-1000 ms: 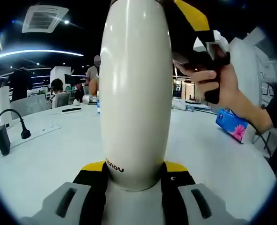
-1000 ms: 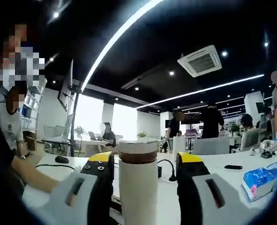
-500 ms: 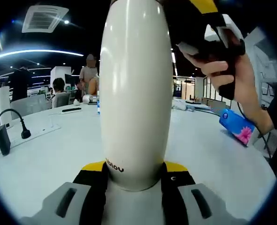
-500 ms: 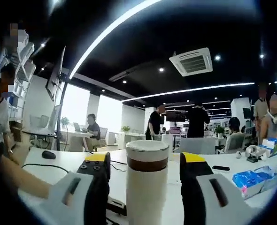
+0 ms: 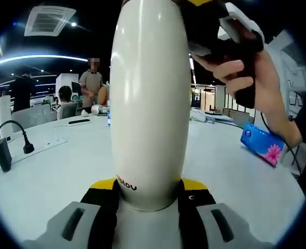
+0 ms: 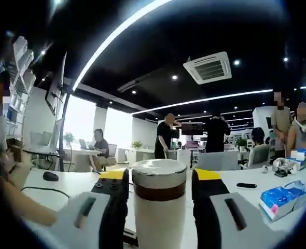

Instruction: Grasp the water cup twist off the cup lid place the cup lid on the table

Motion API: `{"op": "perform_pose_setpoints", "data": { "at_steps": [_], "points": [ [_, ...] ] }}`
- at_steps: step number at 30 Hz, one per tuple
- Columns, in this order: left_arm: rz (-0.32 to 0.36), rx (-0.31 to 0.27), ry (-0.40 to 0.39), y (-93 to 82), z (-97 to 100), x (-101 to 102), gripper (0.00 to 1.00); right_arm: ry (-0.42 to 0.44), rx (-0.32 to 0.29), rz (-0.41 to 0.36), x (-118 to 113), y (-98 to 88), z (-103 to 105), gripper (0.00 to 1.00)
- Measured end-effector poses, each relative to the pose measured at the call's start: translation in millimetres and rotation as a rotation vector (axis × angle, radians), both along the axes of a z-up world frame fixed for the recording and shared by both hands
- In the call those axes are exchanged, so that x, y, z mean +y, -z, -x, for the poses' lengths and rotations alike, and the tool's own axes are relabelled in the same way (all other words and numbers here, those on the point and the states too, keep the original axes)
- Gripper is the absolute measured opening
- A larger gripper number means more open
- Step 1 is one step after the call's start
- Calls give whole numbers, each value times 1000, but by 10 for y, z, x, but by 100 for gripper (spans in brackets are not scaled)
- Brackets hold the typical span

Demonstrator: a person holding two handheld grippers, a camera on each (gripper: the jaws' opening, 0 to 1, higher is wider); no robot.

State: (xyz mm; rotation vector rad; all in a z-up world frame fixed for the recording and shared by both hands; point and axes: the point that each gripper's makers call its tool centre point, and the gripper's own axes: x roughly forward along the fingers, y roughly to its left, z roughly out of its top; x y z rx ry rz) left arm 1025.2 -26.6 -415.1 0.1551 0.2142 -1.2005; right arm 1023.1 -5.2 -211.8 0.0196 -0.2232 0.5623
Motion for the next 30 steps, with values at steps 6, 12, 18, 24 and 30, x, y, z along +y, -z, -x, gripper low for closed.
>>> {"op": "perform_pose_setpoints", "data": {
  "at_steps": [6, 12, 18, 24, 30],
  "points": [
    [0, 0, 0, -3, -7, -3, 47, -26, -14, 2, 6, -1, -9, 45],
    [0, 0, 1, -2, -13, -5, 47, -118, -29, -10, -16, -10, -24, 45],
    [-1, 0, 0, 0, -18, -5, 47, -234, -64, -13, 67, -23, -2, 45],
    [-1, 1, -1, 0, -18, -2, 47, -360, -87, -25, 115, -31, 5, 45],
    [-1, 1, 1, 0, -17, -4, 47, -477, -75, -58, 123, -38, 10, 45]
  ]
}}
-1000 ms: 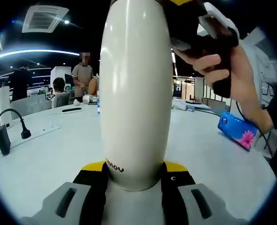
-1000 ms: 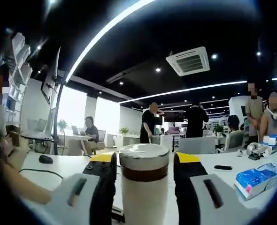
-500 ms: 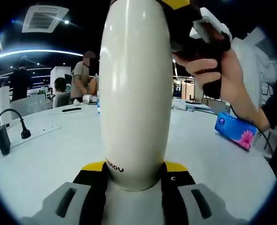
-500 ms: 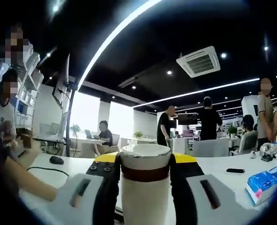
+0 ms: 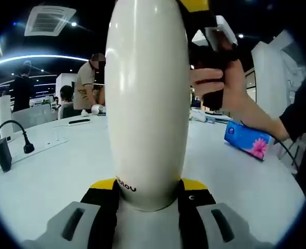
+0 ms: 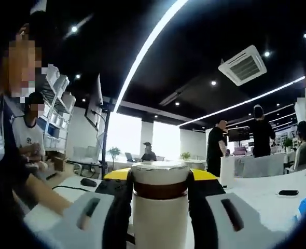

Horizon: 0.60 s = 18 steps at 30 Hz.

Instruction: Grasp the water cup twist off the cup lid place the cup lid on the table

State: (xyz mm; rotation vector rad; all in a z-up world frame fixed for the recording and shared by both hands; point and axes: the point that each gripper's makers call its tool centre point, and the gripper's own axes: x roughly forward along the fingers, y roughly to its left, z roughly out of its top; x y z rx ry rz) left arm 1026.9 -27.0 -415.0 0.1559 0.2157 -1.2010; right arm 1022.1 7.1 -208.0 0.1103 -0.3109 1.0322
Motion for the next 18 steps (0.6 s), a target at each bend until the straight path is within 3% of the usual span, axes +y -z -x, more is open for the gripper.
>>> {"op": "perform_pose_setpoints", "data": {
  "at_steps": [14, 18],
  "points": [
    [0, 0, 1, -3, 5, 9, 47, -285, -15, -25, 45, -6, 72, 45],
    [0, 0, 2, -5, 3, 12, 47, -357, 8, -49, 42, -11, 58, 45]
  ]
}}
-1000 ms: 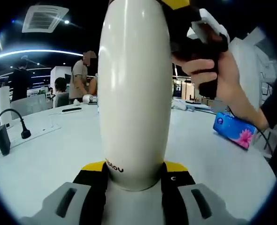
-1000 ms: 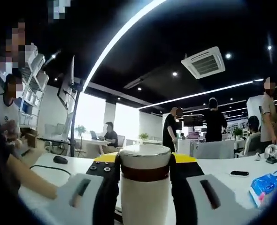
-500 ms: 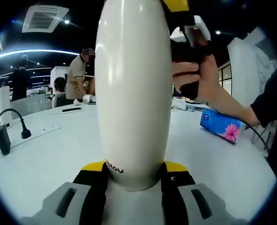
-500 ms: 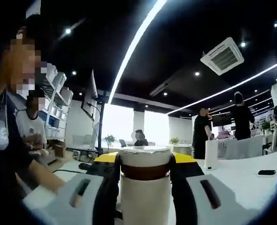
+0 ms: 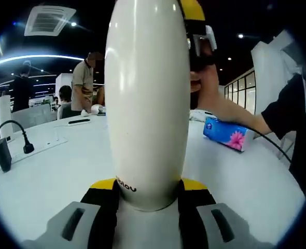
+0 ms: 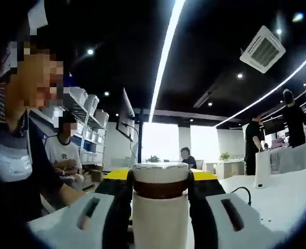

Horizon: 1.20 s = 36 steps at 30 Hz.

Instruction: Grasp the water cup twist off the cup lid place the cup lid on the table

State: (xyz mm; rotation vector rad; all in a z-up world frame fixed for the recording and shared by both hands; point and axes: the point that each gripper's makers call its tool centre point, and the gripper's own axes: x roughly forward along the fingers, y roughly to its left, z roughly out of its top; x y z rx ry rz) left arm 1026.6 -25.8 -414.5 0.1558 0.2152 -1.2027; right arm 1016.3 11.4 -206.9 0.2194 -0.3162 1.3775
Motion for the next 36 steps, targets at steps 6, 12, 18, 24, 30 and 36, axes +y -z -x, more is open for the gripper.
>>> {"op": "perform_pose_setpoints", "data": {
  "at_steps": [6, 12, 18, 24, 30, 36],
  "points": [
    [1, 0, 1, 0, -40, 2, 47, -80, 7, -19, 28, -5, 6, 45],
    [1, 0, 1, 0, -63, 4, 47, -133, 26, -36, 46, -7, 9, 45],
    [1, 0, 3, 1, -64, 5, 47, -128, 5, -23, 46, -1, 17, 47],
    [-1, 0, 7, 3, -63, 2, 47, -103, 8, 0, 90, 71, -9, 59],
    [0, 0, 7, 3, -64, 1, 47, -61, -5, 47, 169, 168, 17, 60],
    [-1, 0, 6, 0, -60, -1, 47, 27, -7, 61, 133, 177, -24, 62]
  ]
}}
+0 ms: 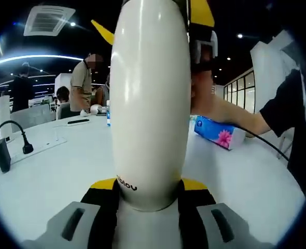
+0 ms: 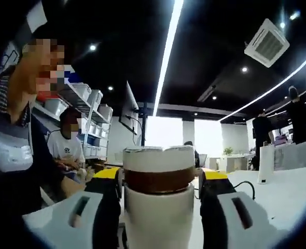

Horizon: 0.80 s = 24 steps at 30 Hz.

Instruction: Grasp the water cup twist off the cup lid place the cup lid on the table

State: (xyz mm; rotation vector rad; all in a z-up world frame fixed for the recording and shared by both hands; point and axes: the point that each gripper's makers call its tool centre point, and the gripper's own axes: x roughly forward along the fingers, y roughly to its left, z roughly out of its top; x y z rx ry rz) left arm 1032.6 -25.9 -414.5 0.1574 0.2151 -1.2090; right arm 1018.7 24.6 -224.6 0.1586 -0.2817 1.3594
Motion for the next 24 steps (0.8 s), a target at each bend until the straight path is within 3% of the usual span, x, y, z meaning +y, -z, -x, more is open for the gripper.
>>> {"op": "perform_pose_setpoints", "data": {
  "at_steps": [9, 12, 19, 24],
  "points": [
    [-1, -1, -2, -4, 45, 5, 47, 214, 9, 4, -205, 0, -69, 63],
    [-1, -1, -4, -4, 61, 4, 47, 295, 3, 44, -242, 77, -90, 63],
    [-2, 0, -7, -5, 78, 3, 47, 402, 31, 19, -229, 22, 60, 67],
    [-2, 0, -9, -5, 81, 5, 47, 575, 36, 62, -290, 67, 29, 67]
  ]
}}
